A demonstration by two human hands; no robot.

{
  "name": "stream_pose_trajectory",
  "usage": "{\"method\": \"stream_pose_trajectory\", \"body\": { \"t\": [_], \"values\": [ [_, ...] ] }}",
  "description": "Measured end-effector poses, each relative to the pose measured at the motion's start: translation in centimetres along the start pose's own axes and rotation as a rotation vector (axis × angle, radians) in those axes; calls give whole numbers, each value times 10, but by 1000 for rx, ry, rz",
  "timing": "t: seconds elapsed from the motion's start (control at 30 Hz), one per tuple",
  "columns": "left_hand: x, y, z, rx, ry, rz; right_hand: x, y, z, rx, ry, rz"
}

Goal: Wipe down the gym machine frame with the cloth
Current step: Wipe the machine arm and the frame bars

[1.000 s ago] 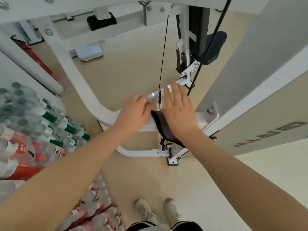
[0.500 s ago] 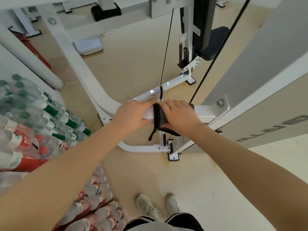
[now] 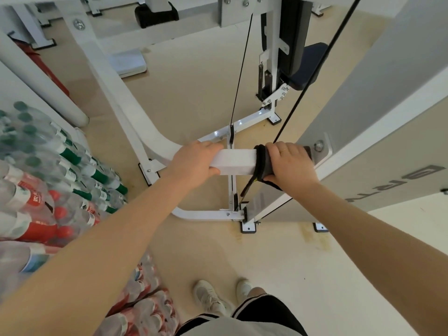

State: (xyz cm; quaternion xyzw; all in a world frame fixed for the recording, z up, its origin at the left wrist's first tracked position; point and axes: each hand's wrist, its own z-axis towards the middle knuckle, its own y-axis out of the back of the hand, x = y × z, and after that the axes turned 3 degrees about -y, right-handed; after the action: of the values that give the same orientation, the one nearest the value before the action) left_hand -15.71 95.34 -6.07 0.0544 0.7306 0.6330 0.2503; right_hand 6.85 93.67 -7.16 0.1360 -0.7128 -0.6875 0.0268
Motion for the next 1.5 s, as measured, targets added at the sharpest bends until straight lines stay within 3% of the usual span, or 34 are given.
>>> {"method": "stream_pose_trajectory", "body": {
  "t": [0.1,0.2,0.43,0.53,0.7,0.93,1.07,1.3,1.5],
  "values": [
    [1,-2,-1,-12,-6,-27,29,-2,-2,-97,-67,-25],
    [1,-3,0,-19,7,-32,55,-3,12,-130,55,5],
    [-8,2,-4,18,70,-29,16,8,29,11,301,167],
    [-10,2,-10,-2,84,109,-11,6,22,57,242,156],
    [-8,9,-11,40,66,345,2,0,19,-27,265,80],
    [25,18,-26,40,191,302,71,4,43,-79,407,118],
    [37,15,-33,55,170,220,74,9,55,-37,497,175],
    [54,24,-38,80,90,133,28,8,41,2,408,175],
    [90,47,-37,62,113,194,76,21,55,33,467,179]
  ]
}}
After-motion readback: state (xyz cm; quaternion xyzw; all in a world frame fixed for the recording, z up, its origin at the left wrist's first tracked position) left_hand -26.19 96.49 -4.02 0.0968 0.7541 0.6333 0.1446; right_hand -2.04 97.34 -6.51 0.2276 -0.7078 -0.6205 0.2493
